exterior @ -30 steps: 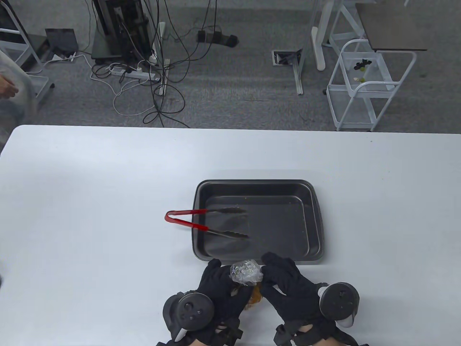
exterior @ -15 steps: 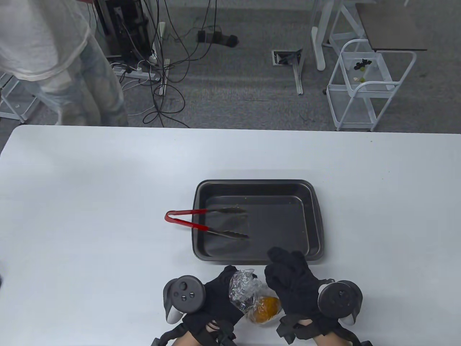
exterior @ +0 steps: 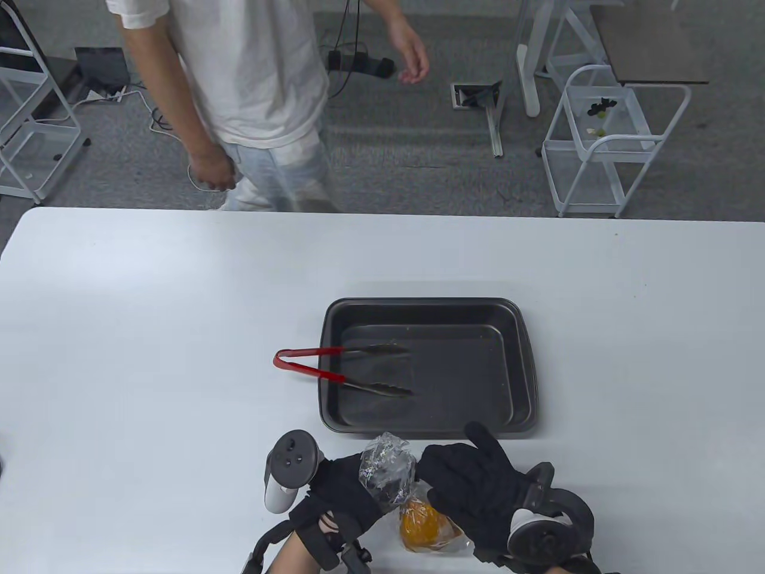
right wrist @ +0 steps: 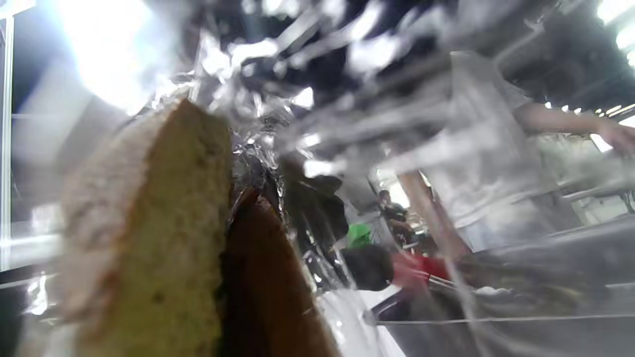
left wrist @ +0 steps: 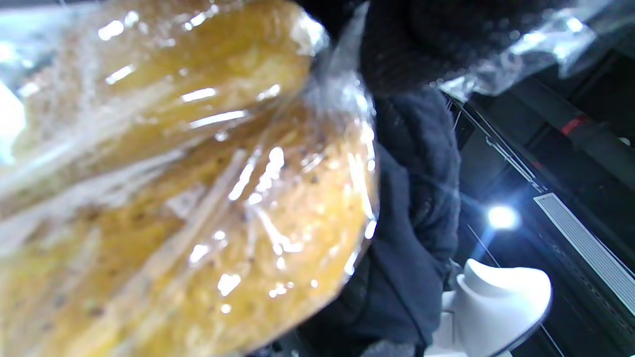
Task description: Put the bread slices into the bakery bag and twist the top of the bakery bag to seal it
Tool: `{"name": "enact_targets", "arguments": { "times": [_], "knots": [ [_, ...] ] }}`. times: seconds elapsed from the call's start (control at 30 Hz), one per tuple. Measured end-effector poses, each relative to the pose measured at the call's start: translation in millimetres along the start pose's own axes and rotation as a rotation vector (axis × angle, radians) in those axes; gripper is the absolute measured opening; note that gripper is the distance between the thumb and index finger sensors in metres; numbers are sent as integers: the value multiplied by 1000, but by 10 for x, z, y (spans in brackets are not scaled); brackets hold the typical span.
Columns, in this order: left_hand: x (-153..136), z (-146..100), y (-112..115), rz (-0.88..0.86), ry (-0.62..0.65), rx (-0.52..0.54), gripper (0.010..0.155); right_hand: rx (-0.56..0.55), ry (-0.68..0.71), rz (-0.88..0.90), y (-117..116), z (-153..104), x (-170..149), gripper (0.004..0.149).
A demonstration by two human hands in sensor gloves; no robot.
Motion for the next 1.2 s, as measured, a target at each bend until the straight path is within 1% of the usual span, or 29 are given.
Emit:
{"name": "enact_targets", "arguments": {
  "times": [0.07,0.13,0.23,0.27,0.33,0.4,0.43,0.47,0.5,0.53,0.57,0.6,0.63,0.67,0.73,0.77,0.83,0.93,1.07,1.13,1.17,1.2],
  "knots": [
    [2,-2,-2,-21,19,39,45,44,-2,36,-39,16,-14,56],
    [-7,-15,-6,-51,22,92,46,3,-24,132,-77,4,-46,62],
    [0,-37,-20,-117,21,161,47,-37,-50,331,-145,-3,-106,64],
    [3,-38,-28,-111,21,169,47,-49,-52,355,-148,-12,-106,64],
    [11,-33,-37,-101,10,158,47,-69,-42,237,-122,-11,-56,62],
    [-8,-26,-42,-102,-19,153,47,-107,-13,-27,-94,-21,68,62],
    [-21,-20,-41,-106,-33,142,47,-105,-5,-112,-87,-20,110,62],
    [-50,-11,-39,-121,-59,113,47,-107,9,-209,-88,-24,168,62],
    [-65,-9,-39,-138,-65,95,47,-113,19,-260,-88,-23,196,61],
    [-86,0,-42,-185,-67,79,48,-120,31,-385,-85,-18,238,61],
    [-106,9,-35,-220,-96,47,48,-122,40,-499,-81,-15,270,61],
    [-123,3,-29,-234,-115,16,49,-124,60,-550,-80,-20,296,61],
    [-149,6,-14,-240,-129,4,49,-135,117,-597,-89,-21,348,60],
    [-179,8,15,-256,-155,-35,50,-131,160,-647,-127,-16,391,60],
    [-199,18,58,-334,-161,-88,52,-123,191,-755,-176,-7,444,63],
    [-218,8,42,-343,-200,-83,52,-123,212,-770,-192,-4,461,62],
    [-247,10,43,-328,-227,-91,52,-113,233,-755,-214,7,492,57],
    [-263,-4,63,-314,-253,-158,53,-99,267,-740,-232,5,532,48],
    [-269,-21,58,-276,-305,-154,54,-74,270,-730,-250,10,528,51],
    [-278,-36,60,-231,-339,-154,54,-24,257,-708,-285,40,511,50],
    [-286,-50,58,-190,-359,-148,54,-8,254,-694,-304,48,507,49],
    [-295,-48,64,-157,-353,-138,54,-7,252,-681,-322,65,509,46]
  ]
}}
Point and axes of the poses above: the tracker on the back of each hand, its own x axis roughly to the thumb side, its own z axis roughly from the wrist to the fingertips, y = z × x, the point moved 3 cm from there along z, roughly from the wrist to the fingertips, and after that the axes turned 12 degrees about x, right-handed, at the moved point
